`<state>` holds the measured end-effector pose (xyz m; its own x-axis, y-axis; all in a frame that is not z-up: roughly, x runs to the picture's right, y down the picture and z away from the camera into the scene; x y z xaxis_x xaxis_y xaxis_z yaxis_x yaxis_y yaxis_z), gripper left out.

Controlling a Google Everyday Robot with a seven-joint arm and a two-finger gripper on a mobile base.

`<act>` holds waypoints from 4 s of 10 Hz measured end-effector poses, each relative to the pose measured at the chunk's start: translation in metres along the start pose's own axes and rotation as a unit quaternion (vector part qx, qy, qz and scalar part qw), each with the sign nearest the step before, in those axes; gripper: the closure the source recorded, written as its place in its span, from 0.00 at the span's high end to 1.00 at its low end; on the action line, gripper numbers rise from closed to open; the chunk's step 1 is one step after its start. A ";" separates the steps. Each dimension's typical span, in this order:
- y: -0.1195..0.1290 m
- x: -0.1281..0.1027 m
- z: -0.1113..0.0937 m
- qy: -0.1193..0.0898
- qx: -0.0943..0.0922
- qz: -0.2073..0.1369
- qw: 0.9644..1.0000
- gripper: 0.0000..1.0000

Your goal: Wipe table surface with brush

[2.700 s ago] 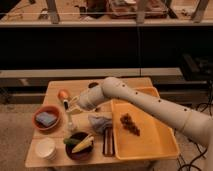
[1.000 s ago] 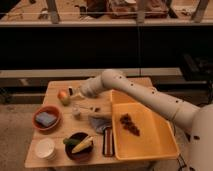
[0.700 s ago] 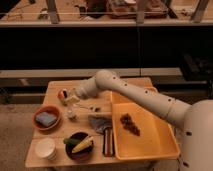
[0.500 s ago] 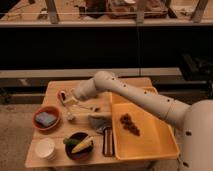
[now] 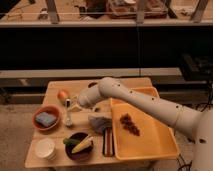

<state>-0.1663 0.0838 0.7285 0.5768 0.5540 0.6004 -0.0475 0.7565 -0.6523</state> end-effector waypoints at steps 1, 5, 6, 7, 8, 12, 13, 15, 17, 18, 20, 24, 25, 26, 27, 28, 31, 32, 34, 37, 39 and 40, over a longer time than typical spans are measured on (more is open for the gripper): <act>0.006 0.006 -0.004 0.003 -0.001 0.002 1.000 0.00; 0.001 0.019 -0.036 0.012 0.026 0.007 1.000 0.00; -0.003 0.019 -0.041 0.015 0.032 0.009 0.999 0.00; -0.009 0.021 -0.045 0.018 0.040 0.012 0.999 0.00; -0.016 0.024 -0.049 0.022 0.049 0.015 0.998 0.00; -0.047 0.023 -0.047 0.027 0.074 0.020 0.997 0.00; -0.055 0.021 -0.044 0.028 0.078 0.020 0.996 0.00; -0.063 0.014 -0.034 0.025 0.080 0.017 0.996 0.00; -0.061 -0.003 -0.013 0.020 0.069 0.007 0.997 0.00; -0.058 -0.008 -0.006 0.017 0.062 0.005 0.998 0.00; -0.047 -0.014 0.003 0.007 0.044 -0.003 0.999 0.00; -0.007 -0.012 0.003 -0.008 0.011 -0.007 1.000 0.00; 0.003 -0.010 0.000 -0.007 0.005 -0.009 1.000 0.00; 0.017 -0.005 -0.005 -0.001 -0.004 -0.011 1.000 0.00; 0.024 -0.001 -0.009 0.006 -0.010 -0.013 1.000 0.00; 0.028 0.007 -0.016 0.012 -0.010 -0.011 1.000 0.00; 0.021 0.030 -0.043 0.024 0.016 0.003 1.000 0.00; 0.016 0.032 -0.048 0.025 0.025 0.007 0.999 0.00; -0.004 0.033 -0.060 0.028 0.051 0.011 0.998 0.00; -0.029 0.027 -0.058 0.032 0.067 0.010 0.997 0.00; -0.039 0.020 -0.038 0.032 0.065 0.009 0.997 0.00; -0.042 0.014 -0.026 0.031 0.061 0.006 0.998 0.00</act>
<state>-0.1353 0.0507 0.7518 0.6253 0.5428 0.5607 -0.1514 0.7892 -0.5952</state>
